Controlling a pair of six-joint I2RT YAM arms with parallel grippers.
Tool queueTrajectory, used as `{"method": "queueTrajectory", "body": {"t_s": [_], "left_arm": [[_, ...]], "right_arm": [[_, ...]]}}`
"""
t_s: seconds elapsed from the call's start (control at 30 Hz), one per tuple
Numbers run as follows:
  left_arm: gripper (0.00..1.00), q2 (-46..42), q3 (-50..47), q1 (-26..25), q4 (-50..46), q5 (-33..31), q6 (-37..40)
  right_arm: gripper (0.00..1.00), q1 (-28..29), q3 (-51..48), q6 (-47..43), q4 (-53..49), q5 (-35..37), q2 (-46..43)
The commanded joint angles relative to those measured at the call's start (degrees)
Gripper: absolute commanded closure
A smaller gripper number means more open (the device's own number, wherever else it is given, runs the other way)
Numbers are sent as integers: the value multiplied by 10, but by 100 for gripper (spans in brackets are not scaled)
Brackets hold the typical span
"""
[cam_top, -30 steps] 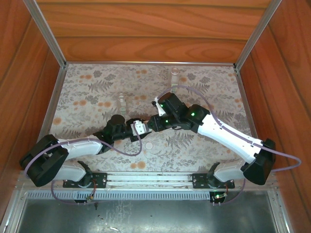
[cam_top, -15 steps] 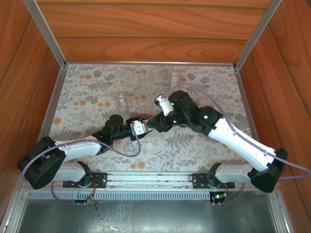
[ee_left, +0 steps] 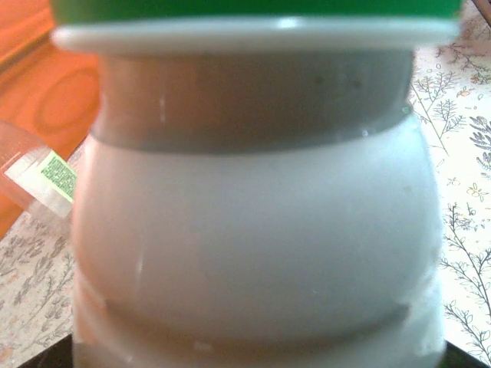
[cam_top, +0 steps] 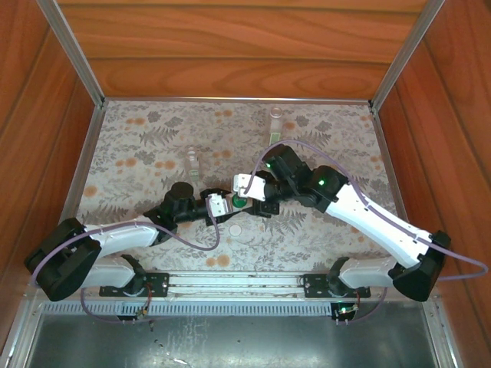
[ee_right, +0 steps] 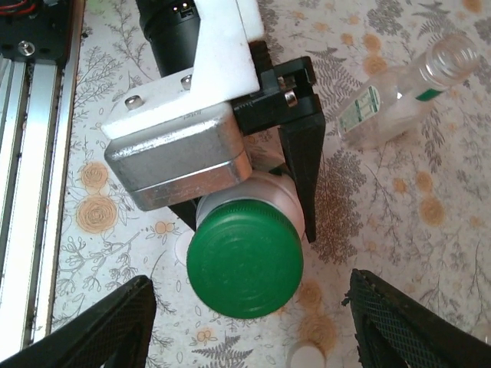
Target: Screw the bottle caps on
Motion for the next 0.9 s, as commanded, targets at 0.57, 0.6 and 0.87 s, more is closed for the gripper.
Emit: {"method": "queueTrajectory", "body": {"t_s": [0.57,0.6,0.87], "left_arm": [[44,-18,-5,1,-6,18,-2],[44,-17,-5,1,-6,15,-2],[44,-13,9,2,-8,-21,2]], "right_arm": [[63,1,30,-22,-11,-29,35],[67,1,31,-13,-10,-30,35],[97,1,8,206,30,-24,26]]}}
